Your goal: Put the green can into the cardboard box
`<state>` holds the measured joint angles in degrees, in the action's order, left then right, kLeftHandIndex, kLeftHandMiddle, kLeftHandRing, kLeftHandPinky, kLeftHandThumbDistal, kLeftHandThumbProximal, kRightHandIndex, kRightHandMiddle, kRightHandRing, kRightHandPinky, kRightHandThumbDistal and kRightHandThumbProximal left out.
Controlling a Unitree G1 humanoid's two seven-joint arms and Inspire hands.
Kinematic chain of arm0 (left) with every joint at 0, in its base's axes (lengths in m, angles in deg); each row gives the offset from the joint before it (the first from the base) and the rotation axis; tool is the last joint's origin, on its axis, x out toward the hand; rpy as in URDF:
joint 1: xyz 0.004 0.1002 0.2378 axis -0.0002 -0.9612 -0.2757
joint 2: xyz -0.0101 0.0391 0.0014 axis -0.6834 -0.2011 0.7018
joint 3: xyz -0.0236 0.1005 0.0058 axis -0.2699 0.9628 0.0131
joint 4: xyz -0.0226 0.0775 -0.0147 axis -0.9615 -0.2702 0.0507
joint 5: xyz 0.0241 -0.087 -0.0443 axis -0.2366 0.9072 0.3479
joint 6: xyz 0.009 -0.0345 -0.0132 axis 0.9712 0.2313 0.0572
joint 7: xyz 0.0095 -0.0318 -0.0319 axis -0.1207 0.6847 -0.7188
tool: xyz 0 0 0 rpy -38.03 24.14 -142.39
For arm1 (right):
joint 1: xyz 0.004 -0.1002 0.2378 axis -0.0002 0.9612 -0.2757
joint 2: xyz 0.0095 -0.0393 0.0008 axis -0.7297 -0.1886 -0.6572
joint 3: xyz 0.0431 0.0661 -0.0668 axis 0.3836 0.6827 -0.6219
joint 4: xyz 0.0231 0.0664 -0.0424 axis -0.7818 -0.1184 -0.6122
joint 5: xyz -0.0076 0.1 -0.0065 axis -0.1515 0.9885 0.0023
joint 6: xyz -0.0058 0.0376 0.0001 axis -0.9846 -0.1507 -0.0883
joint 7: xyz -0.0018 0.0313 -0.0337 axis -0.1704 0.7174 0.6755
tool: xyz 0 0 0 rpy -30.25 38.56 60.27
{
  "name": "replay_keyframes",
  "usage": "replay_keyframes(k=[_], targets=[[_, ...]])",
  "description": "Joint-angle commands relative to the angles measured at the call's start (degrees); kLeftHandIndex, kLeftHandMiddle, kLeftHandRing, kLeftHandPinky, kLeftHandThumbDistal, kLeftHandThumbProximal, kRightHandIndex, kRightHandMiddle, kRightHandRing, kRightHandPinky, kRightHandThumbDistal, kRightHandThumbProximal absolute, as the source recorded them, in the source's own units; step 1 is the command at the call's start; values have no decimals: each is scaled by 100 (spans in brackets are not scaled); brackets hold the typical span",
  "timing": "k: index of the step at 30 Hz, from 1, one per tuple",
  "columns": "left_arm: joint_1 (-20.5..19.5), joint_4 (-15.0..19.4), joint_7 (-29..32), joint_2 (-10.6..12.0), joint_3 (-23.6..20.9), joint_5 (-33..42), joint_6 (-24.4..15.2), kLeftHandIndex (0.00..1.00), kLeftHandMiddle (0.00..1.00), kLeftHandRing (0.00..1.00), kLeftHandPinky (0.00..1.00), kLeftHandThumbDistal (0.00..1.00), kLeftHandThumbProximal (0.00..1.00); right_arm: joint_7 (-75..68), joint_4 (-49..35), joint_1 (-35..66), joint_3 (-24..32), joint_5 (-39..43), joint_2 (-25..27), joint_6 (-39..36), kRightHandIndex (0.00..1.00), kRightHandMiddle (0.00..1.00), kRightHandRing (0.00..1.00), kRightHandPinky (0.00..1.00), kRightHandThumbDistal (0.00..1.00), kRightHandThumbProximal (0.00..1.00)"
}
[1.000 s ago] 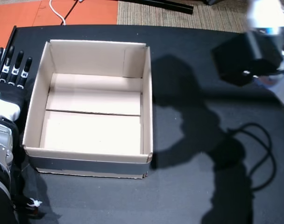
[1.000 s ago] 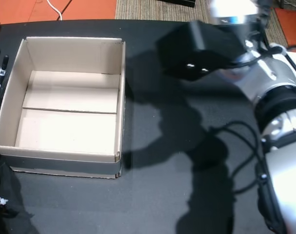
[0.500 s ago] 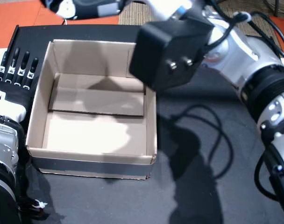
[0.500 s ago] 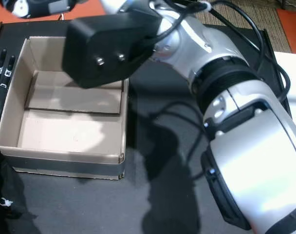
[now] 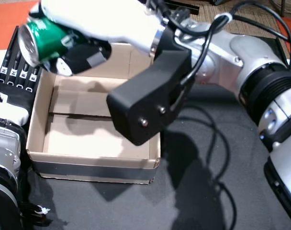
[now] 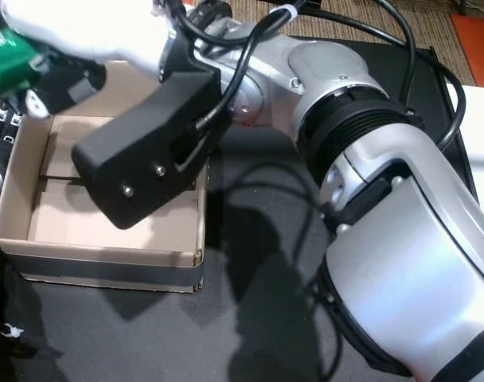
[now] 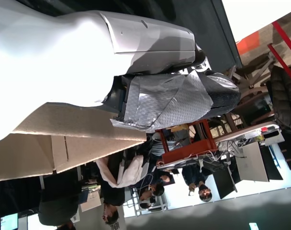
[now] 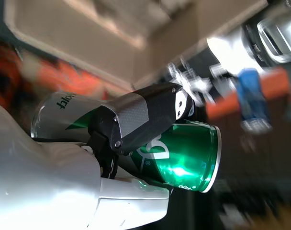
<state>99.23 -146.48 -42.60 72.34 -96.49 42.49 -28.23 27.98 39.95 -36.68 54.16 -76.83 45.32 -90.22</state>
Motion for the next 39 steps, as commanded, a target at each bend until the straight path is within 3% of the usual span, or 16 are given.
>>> replay_keyframes(k=[1,2,4,6,7,11,15,19,22,23,25,28,30,31,34,39], targets=[[-1,-34,-8,20,12,10,-54,68,65,76,88,0,100,1620,64,-554,348,548,-93,522,9,8,12,26,3,41],[4,-33,1,22,6,19,-36,70,67,78,93,0,100,1950,45,-587,368,605,-104,667,7,6,11,25,7,41],[15,-29,-12,34,18,11,-43,72,68,79,94,0,100,2512,12,-604,483,748,-152,990,14,15,18,22,7,40],[21,-29,-24,43,26,5,-46,72,68,77,91,0,100,2922,-21,-617,557,831,-189,1292,7,8,13,22,7,44],[17,-29,4,48,20,14,-43,72,67,76,89,0,100,3068,-28,-611,594,883,-198,1413,15,18,19,23,4,43],[7,-26,60,76,11,28,-63,66,64,75,81,0,98,3329,-69,-601,698,1057,-171,1547,5,6,14,27,0,41],[30,-28,26,94,-18,56,-33,65,67,77,82,0,98,3254,-82,-627,676,1046,-160,1553,0,0,7,24,0,44],[38,-29,33,109,-32,69,-11,66,67,76,82,0,97,3103,-97,-621,635,999,-168,1524,0,2,8,25,0,45],[44,-30,4,122,-24,72,-9,61,66,74,81,0,96,3037,-99,-587,618,987,-171,1521,1,3,9,27,0,46],[44,-32,17,121,-28,82,7,60,65,74,83,0,96,3036,-94,-564,625,998,-180,1540,7,9,12,28,0,46],[47,-30,14,130,-27,98,3,60,63,72,84,0,95,3127,-78,-528,673,1060,-205,1614,3,5,8,29,0,47],[41,-23,55,147,0,91,-22,63,60,73,91,0,96,3096,-80,-447,652,1047,-217,1583,34,33,23,19,0,48],[48,-21,-3,156,19,73,-36,62,59,72,90,0,97,3047,-83,-398,618,1016,-238,1569,15,12,15,20,0,49],[50,-20,-33,162,35,58,-55,63,60,73,90,0,99,3028,-83,-376,608,1007,-251,1567,9,6,13,20,0,49],[48,-21,-78,166,76,36,-81,71,65,74,89,0,100,2917,-90,-314,548,955,-292,1543,12,10,16,24,4,54],[53,-22,-34,159,60,86,-37,81,80,85,97,0,100,2891,-90,-194,665,1112,-356,1399,1,1,9,30,0,54]])
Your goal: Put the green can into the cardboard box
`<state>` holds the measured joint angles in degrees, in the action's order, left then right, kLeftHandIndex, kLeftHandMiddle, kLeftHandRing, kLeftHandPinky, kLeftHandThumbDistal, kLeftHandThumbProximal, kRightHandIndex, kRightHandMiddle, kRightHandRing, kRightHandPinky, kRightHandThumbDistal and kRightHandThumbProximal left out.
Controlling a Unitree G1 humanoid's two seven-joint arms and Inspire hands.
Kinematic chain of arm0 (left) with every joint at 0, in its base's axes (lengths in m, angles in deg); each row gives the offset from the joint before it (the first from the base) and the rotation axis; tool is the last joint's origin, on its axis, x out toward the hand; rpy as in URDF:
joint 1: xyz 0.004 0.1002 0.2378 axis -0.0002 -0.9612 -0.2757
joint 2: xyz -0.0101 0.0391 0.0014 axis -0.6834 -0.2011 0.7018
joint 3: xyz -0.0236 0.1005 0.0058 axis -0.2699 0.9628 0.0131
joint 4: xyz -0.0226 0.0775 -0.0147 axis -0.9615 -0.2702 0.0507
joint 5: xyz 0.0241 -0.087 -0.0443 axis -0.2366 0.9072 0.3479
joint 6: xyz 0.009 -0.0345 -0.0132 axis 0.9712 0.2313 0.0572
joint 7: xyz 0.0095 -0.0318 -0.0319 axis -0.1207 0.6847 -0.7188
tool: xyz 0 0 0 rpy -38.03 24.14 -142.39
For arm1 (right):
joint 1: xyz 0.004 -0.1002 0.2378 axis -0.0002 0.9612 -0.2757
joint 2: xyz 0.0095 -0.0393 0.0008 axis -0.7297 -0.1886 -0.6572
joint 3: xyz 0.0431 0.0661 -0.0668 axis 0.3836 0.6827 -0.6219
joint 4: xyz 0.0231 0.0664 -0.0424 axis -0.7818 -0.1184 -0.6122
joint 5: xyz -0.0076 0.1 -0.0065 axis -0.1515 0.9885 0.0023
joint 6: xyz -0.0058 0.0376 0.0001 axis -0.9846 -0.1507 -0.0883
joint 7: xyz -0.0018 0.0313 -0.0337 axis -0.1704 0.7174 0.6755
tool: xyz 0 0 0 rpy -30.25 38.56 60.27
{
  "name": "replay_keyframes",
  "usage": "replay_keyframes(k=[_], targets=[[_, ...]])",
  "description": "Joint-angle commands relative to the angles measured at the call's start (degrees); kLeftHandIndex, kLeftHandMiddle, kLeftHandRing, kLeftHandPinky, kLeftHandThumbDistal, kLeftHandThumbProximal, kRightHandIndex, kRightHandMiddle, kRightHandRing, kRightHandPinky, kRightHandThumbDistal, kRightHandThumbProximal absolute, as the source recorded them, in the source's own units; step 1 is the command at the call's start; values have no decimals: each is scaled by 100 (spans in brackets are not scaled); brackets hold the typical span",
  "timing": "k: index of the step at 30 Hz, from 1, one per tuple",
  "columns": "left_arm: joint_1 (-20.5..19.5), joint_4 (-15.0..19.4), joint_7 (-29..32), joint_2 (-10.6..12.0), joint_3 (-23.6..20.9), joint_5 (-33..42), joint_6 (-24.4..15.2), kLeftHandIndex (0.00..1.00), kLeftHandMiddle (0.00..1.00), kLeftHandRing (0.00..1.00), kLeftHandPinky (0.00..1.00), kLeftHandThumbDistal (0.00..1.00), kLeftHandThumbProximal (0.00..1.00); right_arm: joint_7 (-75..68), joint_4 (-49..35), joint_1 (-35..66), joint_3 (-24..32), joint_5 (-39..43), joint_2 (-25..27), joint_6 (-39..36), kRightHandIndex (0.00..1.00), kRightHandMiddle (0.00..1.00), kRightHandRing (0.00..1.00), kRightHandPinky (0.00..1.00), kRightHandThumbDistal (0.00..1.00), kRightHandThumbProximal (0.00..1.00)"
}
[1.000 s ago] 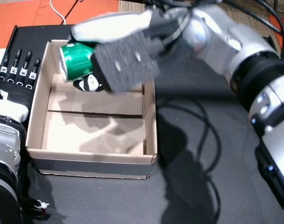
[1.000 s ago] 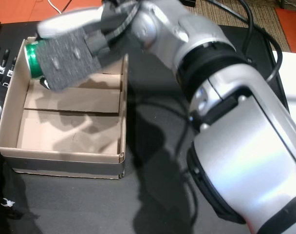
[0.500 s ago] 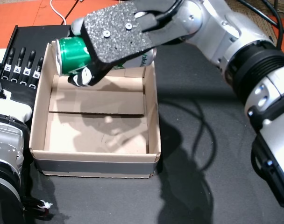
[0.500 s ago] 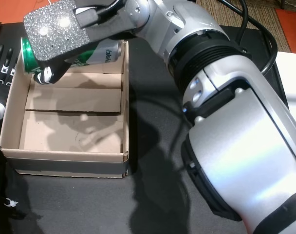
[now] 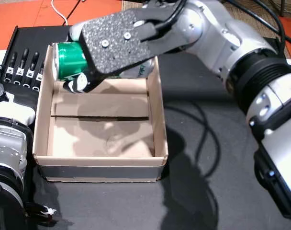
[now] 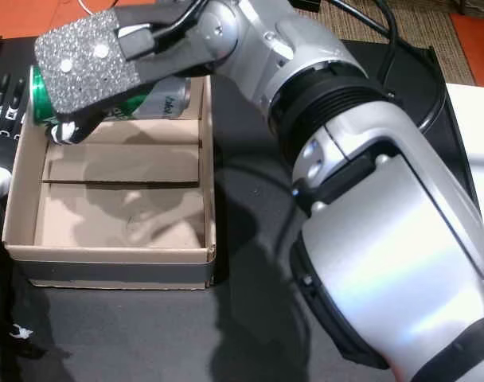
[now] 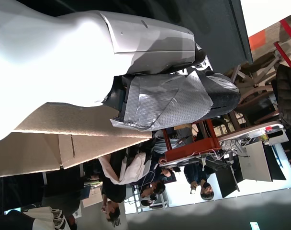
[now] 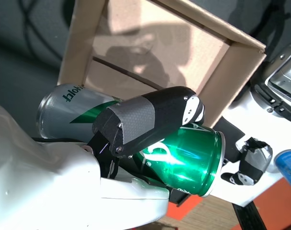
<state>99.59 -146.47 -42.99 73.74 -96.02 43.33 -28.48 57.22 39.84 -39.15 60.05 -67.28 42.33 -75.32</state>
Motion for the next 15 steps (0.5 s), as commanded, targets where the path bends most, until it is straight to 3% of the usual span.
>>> replay_keyframes(k=[1,2,4,5,7,9,12,15], targets=[[13,-21,31,23,15,1,-27,83,81,86,98,0,100,5,-73,72,142,227,-71,-80,0,1,8,33,0,54],[0,-19,88,19,24,-6,-27,85,85,88,99,0,100,44,-66,88,187,277,-80,-80,4,6,13,46,0,58],[-26,-18,114,17,67,-55,-65,86,86,89,98,0,100,119,-53,110,238,337,-95,-74,15,19,32,61,2,68],[-32,-20,93,20,85,-72,-87,88,89,92,98,0,100,133,-49,119,247,348,-99,-57,23,25,39,68,8,72],[-23,-22,-6,33,96,-73,-115,90,90,93,98,0,100,127,-46,128,247,338,-101,-28,36,35,47,76,8,78],[-43,-17,67,46,125,-92,-157,95,95,99,100,0,100,121,-48,135,249,325,-92,-44,43,40,50,78,14,81],[-49,-21,59,45,165,-111,-177,95,94,97,100,0,100,102,-49,151,263,307,-74,-91,46,42,52,78,18,84],[-35,-22,22,41,147,-52,-154,90,89,93,99,0,100,140,-49,148,285,306,-65,-97,51,49,59,80,13,85]])
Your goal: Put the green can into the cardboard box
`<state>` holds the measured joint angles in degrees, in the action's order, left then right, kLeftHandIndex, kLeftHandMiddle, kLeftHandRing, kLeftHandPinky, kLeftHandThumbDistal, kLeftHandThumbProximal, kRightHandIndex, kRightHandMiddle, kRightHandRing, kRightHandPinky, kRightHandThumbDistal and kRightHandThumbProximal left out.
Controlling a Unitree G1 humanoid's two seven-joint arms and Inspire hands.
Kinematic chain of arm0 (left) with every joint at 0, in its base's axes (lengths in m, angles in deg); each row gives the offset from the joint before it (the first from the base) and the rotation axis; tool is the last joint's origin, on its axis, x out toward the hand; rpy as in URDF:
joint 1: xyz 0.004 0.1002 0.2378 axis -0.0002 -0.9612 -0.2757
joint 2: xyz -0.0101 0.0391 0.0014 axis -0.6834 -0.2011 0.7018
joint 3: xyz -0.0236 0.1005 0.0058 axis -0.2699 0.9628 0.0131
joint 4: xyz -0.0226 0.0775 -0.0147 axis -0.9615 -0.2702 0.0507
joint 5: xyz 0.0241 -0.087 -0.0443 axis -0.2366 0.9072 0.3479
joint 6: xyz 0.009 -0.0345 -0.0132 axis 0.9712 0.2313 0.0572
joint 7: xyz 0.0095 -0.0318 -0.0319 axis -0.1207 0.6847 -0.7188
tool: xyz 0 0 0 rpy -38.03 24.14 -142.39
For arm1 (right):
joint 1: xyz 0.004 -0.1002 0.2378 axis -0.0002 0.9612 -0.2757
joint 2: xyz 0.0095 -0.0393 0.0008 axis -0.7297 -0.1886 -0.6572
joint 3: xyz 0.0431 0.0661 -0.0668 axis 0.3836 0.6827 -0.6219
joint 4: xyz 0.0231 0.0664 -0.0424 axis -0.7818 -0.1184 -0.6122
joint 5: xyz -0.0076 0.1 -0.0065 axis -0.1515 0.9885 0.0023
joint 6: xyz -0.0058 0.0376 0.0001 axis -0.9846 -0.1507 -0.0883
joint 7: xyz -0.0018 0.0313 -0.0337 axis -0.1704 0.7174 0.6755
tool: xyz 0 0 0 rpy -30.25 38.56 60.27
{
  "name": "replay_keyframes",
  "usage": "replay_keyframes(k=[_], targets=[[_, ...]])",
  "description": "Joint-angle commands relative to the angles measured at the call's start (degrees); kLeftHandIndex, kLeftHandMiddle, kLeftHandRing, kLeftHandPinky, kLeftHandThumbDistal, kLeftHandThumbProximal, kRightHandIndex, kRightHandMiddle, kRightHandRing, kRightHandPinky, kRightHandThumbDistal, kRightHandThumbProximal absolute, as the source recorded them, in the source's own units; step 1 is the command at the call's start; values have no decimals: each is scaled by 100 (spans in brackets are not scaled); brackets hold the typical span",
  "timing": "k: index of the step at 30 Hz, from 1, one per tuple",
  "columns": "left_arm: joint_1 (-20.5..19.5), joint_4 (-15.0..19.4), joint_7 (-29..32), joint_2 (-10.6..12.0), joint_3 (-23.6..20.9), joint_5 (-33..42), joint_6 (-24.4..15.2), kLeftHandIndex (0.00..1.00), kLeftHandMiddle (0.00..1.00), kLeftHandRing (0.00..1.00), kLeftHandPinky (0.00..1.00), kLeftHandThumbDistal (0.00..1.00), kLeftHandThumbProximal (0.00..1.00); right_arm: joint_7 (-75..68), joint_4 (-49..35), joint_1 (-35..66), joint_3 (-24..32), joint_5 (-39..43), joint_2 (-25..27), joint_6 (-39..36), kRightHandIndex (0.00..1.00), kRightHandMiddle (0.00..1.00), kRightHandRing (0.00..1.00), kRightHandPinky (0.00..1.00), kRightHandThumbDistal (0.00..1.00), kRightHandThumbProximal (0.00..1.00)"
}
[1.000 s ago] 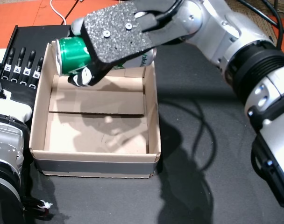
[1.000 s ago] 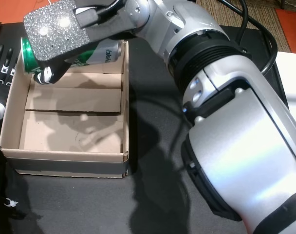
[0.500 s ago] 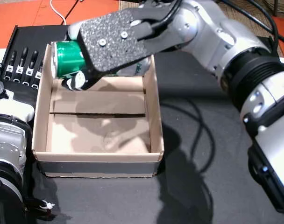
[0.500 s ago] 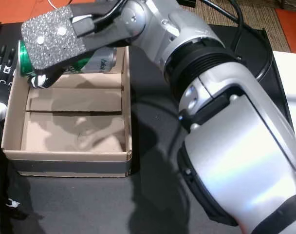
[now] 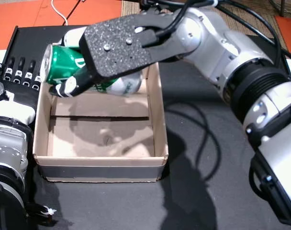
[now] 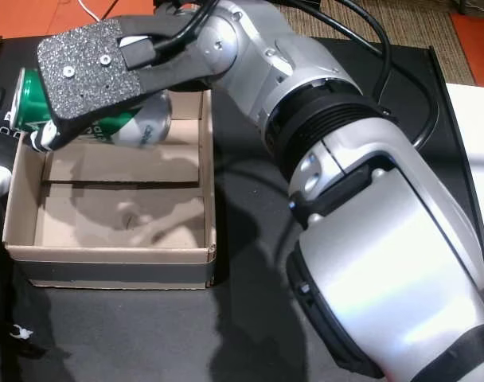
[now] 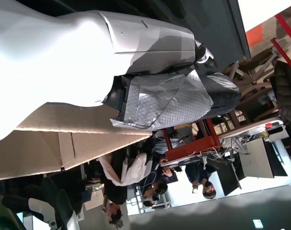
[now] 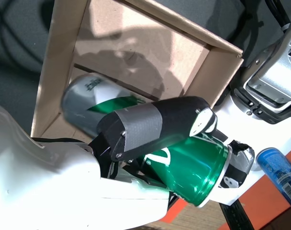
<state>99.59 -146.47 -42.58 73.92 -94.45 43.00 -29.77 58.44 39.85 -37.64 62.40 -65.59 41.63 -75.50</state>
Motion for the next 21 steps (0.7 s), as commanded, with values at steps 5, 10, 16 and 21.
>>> replay_keyframes(k=[5,10,16,21], targets=[[-41,-24,60,-8,-7,8,51,92,94,100,100,0,100,-18,-45,-40,-19,42,17,-7,72,71,78,92,21,90],[-31,-29,59,-13,-75,86,77,85,87,92,100,0,100,22,-40,-47,-10,61,23,-14,86,90,92,99,46,99],[-30,-29,-32,-15,-100,63,64,85,84,86,91,0,100,-148,-44,-95,-188,-104,30,55,90,100,100,100,94,91],[-32,-34,-43,-42,-108,65,125,76,77,83,88,0,100,-40,-33,-188,-209,-92,28,338,95,100,100,100,100,82]])
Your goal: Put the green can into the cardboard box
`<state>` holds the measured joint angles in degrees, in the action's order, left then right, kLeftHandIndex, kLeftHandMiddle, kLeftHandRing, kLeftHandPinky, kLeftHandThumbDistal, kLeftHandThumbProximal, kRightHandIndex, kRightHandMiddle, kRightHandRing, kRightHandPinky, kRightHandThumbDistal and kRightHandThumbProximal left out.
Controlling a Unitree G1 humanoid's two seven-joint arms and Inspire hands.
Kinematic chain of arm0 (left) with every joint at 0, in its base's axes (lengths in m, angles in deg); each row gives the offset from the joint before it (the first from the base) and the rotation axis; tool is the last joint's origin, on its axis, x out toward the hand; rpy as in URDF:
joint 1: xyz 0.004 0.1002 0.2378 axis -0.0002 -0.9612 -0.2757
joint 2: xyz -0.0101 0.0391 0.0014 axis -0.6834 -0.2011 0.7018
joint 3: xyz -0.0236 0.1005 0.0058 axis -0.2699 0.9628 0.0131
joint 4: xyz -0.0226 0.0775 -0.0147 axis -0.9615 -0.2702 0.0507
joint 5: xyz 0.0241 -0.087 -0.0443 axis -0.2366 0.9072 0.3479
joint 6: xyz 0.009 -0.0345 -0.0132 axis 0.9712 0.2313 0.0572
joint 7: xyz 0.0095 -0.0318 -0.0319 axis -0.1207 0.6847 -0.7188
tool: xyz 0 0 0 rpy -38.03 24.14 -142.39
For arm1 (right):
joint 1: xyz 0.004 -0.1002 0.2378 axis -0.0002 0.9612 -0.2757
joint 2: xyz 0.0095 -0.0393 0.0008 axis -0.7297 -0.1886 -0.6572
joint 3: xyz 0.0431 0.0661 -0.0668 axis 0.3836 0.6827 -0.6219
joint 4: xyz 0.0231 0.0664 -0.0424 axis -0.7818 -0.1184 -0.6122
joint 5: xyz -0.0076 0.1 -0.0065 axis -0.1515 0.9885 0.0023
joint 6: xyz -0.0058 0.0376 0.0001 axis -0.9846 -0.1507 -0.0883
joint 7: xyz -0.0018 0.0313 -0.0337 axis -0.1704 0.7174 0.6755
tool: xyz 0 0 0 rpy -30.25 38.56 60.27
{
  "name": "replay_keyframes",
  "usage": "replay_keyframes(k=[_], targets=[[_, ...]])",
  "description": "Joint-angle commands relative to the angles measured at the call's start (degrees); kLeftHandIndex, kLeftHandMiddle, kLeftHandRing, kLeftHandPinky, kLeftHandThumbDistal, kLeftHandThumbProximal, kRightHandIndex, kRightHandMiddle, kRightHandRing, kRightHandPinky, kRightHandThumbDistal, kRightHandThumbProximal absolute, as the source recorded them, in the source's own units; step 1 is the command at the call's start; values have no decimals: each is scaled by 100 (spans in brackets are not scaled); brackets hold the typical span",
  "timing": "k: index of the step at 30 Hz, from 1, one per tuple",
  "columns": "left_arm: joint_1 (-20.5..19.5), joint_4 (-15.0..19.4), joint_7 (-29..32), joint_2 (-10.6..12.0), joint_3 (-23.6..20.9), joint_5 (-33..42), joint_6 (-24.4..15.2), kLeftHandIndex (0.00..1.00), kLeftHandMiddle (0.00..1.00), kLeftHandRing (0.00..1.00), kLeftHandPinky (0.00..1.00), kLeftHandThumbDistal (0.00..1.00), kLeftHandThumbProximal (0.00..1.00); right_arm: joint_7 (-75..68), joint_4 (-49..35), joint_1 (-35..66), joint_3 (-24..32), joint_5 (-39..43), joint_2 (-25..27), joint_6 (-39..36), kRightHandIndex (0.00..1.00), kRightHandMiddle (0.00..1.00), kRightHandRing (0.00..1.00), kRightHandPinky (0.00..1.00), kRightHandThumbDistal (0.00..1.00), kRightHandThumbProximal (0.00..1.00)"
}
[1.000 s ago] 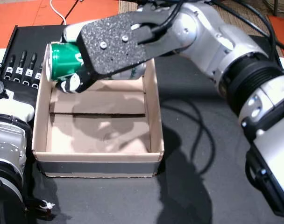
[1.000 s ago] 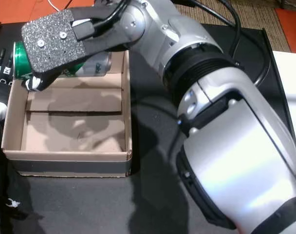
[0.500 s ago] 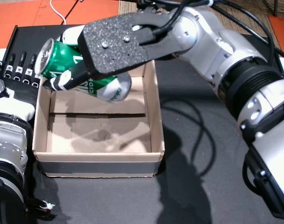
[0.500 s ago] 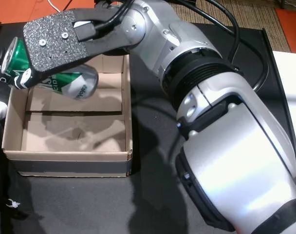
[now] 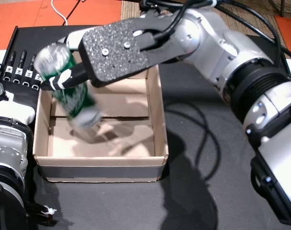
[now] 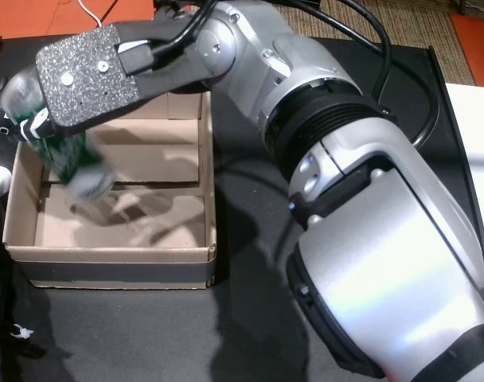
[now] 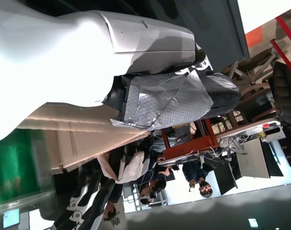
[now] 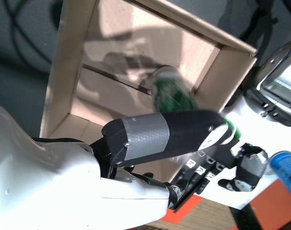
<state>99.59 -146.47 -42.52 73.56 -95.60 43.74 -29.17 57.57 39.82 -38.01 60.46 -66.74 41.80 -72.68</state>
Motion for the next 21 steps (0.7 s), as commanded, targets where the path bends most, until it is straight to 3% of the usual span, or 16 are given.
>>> replay_keyframes(k=[1,5,9,21], targets=[[-34,-35,-48,-12,5,-9,68,72,75,84,87,0,100,65,-31,-167,-11,30,10,89,95,100,100,100,100,80],[-70,-32,33,-34,86,-107,20,72,71,81,82,0,100,98,-39,-198,58,105,12,143,90,100,100,100,100,73],[-82,-32,15,-37,129,-139,-20,68,70,79,83,0,100,98,-42,-201,90,137,28,116,85,100,100,100,100,74],[-66,-40,-28,-36,87,-47,7,74,72,79,80,0,100,3,-53,-193,146,200,60,56,85,100,100,100,100,77]])
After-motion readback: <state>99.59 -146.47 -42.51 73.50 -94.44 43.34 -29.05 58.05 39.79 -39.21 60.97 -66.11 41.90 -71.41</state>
